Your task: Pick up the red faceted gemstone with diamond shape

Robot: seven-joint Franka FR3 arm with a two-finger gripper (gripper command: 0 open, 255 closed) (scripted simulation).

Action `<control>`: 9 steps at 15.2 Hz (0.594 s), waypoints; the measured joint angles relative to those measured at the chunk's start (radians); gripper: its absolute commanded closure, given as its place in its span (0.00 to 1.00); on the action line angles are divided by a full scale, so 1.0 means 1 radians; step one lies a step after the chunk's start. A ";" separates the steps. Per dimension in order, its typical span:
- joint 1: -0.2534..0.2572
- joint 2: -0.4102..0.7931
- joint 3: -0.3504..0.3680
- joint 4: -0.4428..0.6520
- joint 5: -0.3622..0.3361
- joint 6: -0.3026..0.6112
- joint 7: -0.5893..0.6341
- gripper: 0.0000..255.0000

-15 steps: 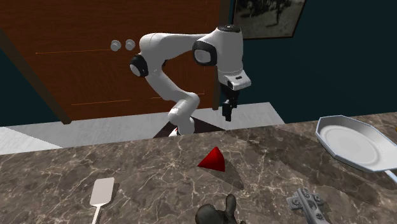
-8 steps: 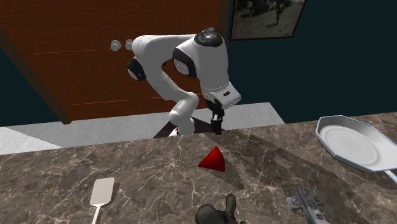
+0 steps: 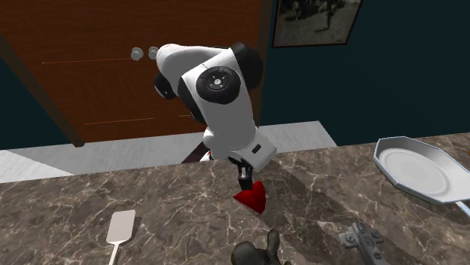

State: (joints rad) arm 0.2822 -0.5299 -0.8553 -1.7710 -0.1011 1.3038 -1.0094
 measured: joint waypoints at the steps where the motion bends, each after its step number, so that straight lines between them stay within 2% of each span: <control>1: 0.043 0.053 -0.078 0.064 0.018 -0.032 -0.068 0.00; 3: 0.151 0.163 -0.274 0.176 0.061 -0.090 -0.215 0.00; 4: 0.188 0.194 -0.332 0.202 0.064 -0.090 -0.253 0.00; 5: 0.201 0.199 -0.350 0.198 0.057 -0.078 -0.267 0.00; 9: 0.199 0.179 -0.336 0.126 0.059 -0.030 -0.272 0.00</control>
State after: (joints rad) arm 0.4814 -0.3504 -1.1918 -1.6448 -0.0426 1.2734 -1.2815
